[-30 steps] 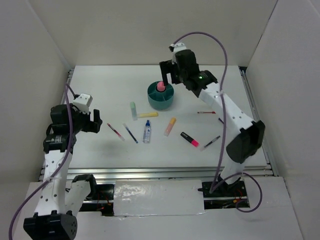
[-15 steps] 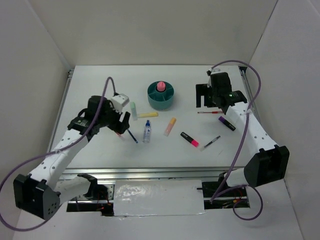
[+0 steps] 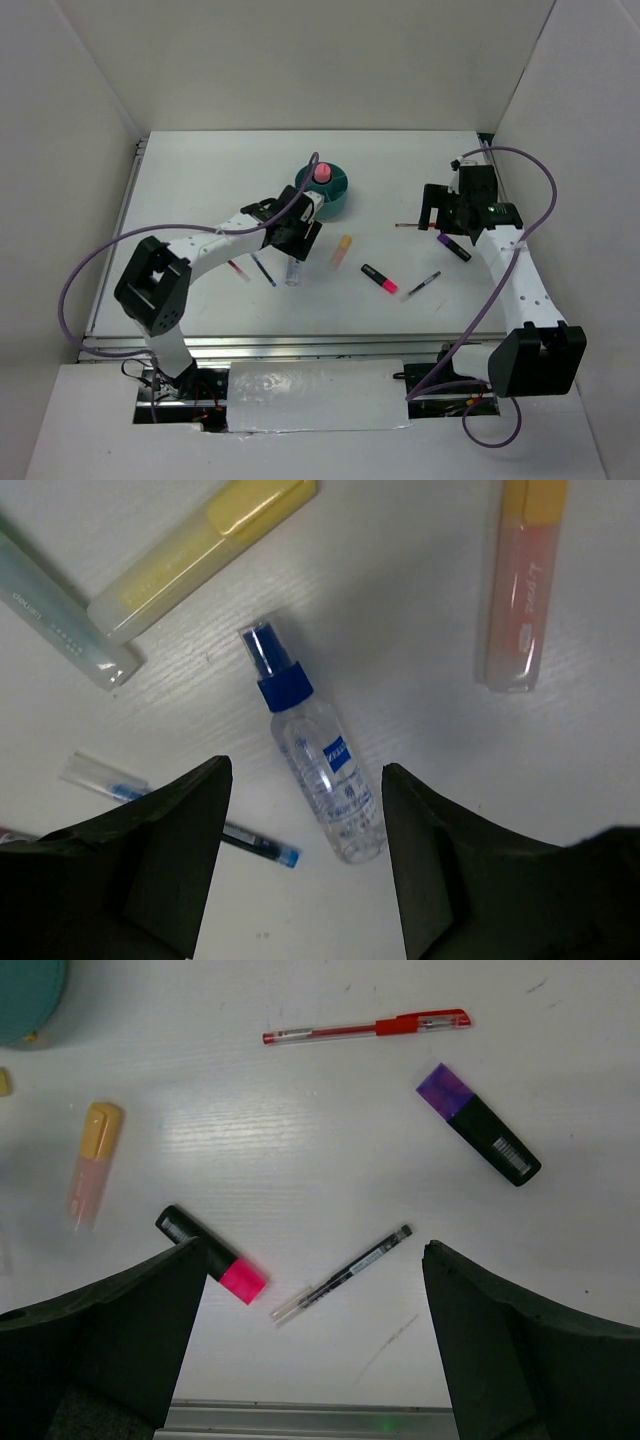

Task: Sort the stationery into containers
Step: Grab a piece of stationery with the left arm, then place the stationery into the container, then grab a piece of stationery with the right arm

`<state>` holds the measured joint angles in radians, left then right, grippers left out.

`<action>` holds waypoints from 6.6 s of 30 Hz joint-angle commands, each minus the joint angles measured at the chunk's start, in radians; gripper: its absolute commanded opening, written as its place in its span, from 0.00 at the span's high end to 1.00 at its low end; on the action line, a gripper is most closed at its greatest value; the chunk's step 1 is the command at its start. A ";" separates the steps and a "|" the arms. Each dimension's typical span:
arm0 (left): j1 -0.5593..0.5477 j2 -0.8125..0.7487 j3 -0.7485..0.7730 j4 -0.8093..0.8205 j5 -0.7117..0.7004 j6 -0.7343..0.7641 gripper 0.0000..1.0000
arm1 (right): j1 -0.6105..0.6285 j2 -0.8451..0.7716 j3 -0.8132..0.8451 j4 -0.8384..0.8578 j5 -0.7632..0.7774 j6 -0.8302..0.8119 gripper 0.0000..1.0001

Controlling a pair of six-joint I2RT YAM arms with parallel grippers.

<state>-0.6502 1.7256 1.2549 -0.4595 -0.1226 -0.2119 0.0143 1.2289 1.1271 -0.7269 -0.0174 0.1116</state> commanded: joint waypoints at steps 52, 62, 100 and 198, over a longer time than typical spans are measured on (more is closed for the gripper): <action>0.144 0.135 0.089 -0.091 0.313 -0.096 0.68 | -0.112 0.038 -0.046 -0.009 -0.205 -0.024 0.10; 0.323 -0.181 0.075 0.146 0.385 -0.040 0.81 | -0.109 0.032 -0.020 -0.011 -0.239 -0.062 0.10; 0.388 0.345 0.182 1.389 0.666 0.040 0.92 | -0.140 0.228 0.073 0.035 -0.297 -0.067 0.09; 0.437 -0.672 -0.235 -0.011 0.557 0.485 0.01 | 0.447 0.486 -0.021 0.043 -0.019 -0.300 0.43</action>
<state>-0.1959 1.0496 0.9752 -0.5385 0.4427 0.3058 0.4301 1.6836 1.0378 -0.7105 -0.0372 -0.2203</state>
